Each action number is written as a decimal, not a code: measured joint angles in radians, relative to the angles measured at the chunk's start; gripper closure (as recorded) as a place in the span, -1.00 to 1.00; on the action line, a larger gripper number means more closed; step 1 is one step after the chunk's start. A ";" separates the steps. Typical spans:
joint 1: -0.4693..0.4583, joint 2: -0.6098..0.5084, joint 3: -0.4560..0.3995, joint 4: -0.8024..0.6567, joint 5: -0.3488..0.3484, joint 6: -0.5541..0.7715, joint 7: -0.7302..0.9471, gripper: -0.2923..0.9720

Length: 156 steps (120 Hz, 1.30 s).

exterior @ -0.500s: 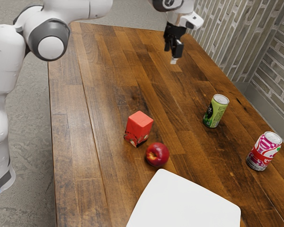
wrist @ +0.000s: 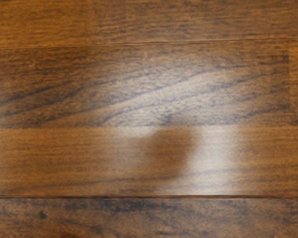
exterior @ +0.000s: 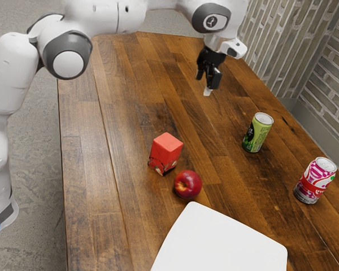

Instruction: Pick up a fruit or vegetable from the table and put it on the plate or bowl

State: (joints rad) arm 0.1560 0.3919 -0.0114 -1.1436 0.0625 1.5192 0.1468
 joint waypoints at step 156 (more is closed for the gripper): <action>-0.158 0.101 -0.077 -0.022 -0.208 0.120 -0.502 -0.54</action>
State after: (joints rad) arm -0.0017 0.4933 -0.0888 -1.1659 -0.1452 1.6390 -0.3548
